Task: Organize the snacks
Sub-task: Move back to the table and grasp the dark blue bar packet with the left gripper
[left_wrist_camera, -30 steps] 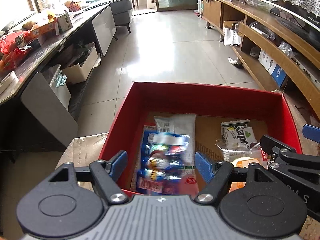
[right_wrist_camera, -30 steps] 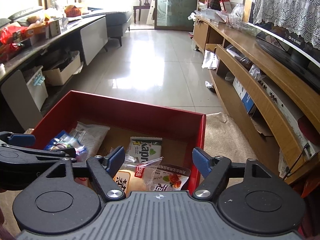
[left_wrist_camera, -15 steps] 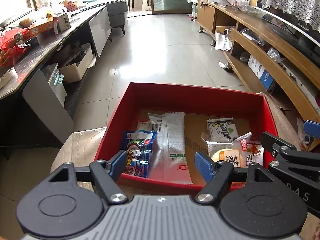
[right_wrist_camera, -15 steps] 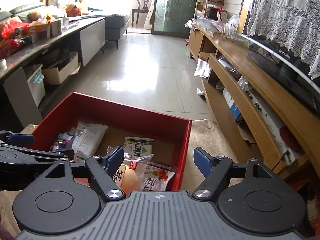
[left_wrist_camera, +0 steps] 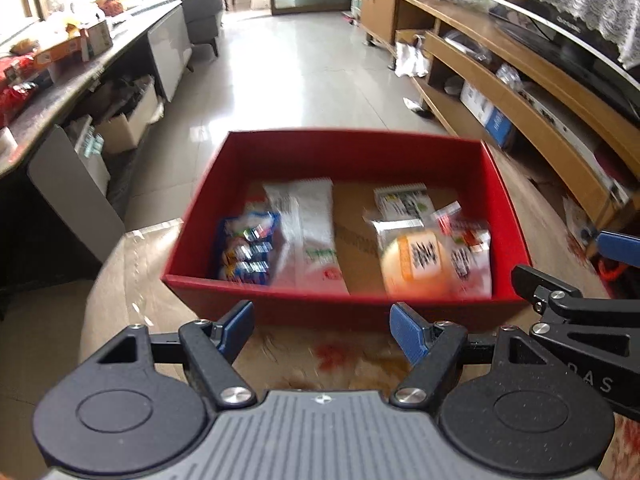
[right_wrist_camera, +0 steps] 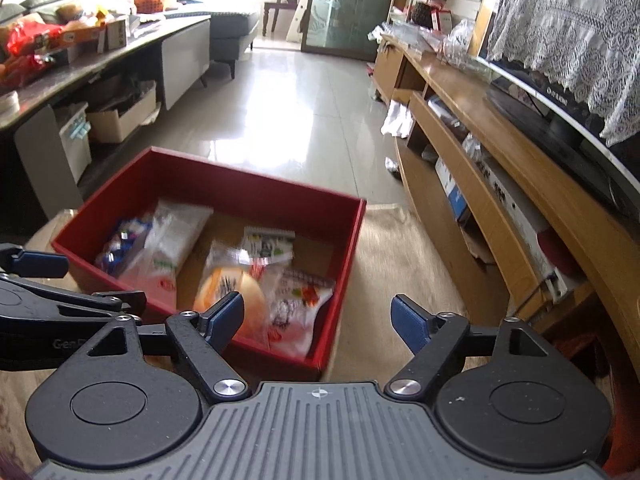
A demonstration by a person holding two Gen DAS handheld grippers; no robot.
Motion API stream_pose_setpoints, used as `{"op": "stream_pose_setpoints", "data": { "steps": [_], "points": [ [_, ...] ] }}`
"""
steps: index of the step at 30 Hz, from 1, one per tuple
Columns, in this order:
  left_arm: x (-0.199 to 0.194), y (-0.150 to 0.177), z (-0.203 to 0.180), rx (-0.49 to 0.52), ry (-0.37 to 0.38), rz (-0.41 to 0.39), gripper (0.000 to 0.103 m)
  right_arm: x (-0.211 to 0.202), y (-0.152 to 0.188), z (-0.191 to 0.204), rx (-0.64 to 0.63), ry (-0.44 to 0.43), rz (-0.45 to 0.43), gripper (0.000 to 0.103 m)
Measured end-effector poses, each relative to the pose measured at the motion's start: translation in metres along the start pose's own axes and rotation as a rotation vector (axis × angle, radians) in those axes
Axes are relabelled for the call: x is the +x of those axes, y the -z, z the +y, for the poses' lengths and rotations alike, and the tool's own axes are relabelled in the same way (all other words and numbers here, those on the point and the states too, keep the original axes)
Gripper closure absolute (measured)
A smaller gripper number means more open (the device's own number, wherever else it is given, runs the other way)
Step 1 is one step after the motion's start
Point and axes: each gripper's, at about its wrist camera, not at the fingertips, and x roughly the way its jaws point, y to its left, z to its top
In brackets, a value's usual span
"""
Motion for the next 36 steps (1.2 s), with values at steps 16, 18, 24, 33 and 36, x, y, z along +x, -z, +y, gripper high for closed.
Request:
{"op": "stream_pose_setpoints", "data": {
  "steps": [16,18,24,33,36],
  "points": [
    [-0.021,0.053,-0.006,0.002,0.099,0.075,0.032,-0.02,0.053,-0.009,-0.012,-0.025,0.116,0.017],
    [-0.026,0.064,-0.006,0.017,0.107,0.083,0.032,-0.023,0.059,-0.011,-0.009,-0.024,0.129,0.017],
    [-0.038,0.103,-0.005,0.09,0.129,0.128,0.032,-0.036,0.077,-0.015,0.038,-0.062,0.165,0.017],
    [-0.04,0.149,-0.002,0.228,0.163,0.205,0.032,-0.057,0.101,0.014,0.001,-0.122,0.194,0.017],
    [-0.039,0.156,0.0,0.294,0.19,0.212,0.032,-0.062,0.105,0.021,0.0,-0.15,0.202,0.017]
  ]
}}
